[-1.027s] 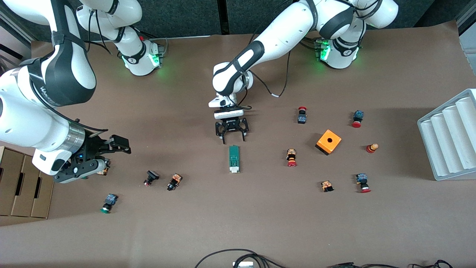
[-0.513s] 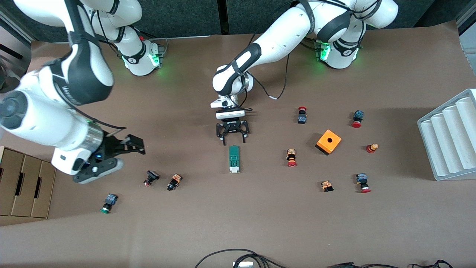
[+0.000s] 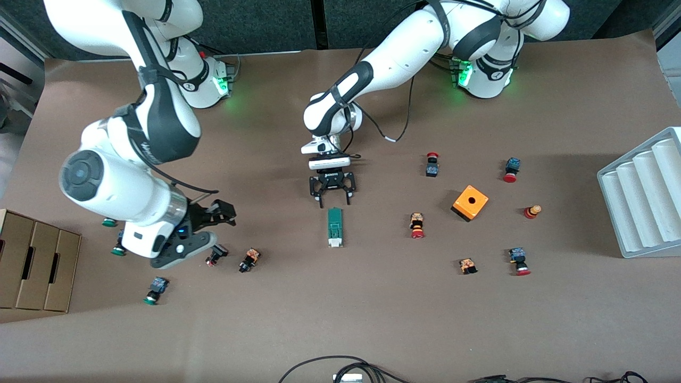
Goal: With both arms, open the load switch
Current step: 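Reach the right gripper to the green switch base and grasp it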
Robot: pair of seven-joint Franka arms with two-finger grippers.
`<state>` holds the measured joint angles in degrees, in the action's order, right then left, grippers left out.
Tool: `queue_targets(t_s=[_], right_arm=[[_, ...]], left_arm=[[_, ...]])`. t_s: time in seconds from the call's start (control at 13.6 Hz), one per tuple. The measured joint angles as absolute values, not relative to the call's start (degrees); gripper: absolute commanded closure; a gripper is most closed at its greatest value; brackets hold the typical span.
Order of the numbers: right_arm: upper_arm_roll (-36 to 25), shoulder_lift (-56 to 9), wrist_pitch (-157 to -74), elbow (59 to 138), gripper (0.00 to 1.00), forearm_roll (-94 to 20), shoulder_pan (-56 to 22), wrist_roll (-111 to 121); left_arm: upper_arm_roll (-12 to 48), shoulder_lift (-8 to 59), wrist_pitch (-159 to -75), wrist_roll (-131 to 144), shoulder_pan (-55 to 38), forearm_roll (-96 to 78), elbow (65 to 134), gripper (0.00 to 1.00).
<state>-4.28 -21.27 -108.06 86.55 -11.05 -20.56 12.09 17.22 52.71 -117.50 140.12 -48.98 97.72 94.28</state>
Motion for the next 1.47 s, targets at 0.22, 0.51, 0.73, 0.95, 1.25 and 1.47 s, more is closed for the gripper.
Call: queue_targets(t_s=[0.22, 0.51, 0.73, 0.95, 1.25, 1.47], right_arm=[[-4.3, -23.25, -109.31, 86.56, 0.0, -11.05, -21.75, 17.21], [-4.32, -25.79, -114.04, 86.55, 0.0, -11.05, -24.37, 24.9], [-4.41, -27.96, -119.44, 86.23, 0.0, -11.05, -27.28, 33.46], [-4.62, -29.84, -122.12, 85.74, 0.0, -11.05, -29.77, 38.92], [-5.12, -32.26, -124.26, 84.93, 0.0, -11.03, -33.19, 41.74], [-7.25, -35.01, -125.3, 83.38, 0.0, -10.84, -37.54, 43.38]], left_arm=[[17.22, 52.88, -117.46, 140.12, -48.98, 98.86, 94.03, 0.18], [17.21, 53.09, -117.45, 140.12, -48.99, 99.46, 93.77, 0.24], [17.09, 53.55, -116.85, 140.13, -48.98, 100.98, 93.62, 0.24], [16.33, 53.76, -116.49, 140.13, -49.0, 101.33, 93.47, 0.23], [15.71, 53.94, -116.49, 140.19, -48.99, 102.3, 93.42, 0.25], [15.71, 53.97, -116.49, 140.43, -49.0, 102.44, 93.23, 0.28]])
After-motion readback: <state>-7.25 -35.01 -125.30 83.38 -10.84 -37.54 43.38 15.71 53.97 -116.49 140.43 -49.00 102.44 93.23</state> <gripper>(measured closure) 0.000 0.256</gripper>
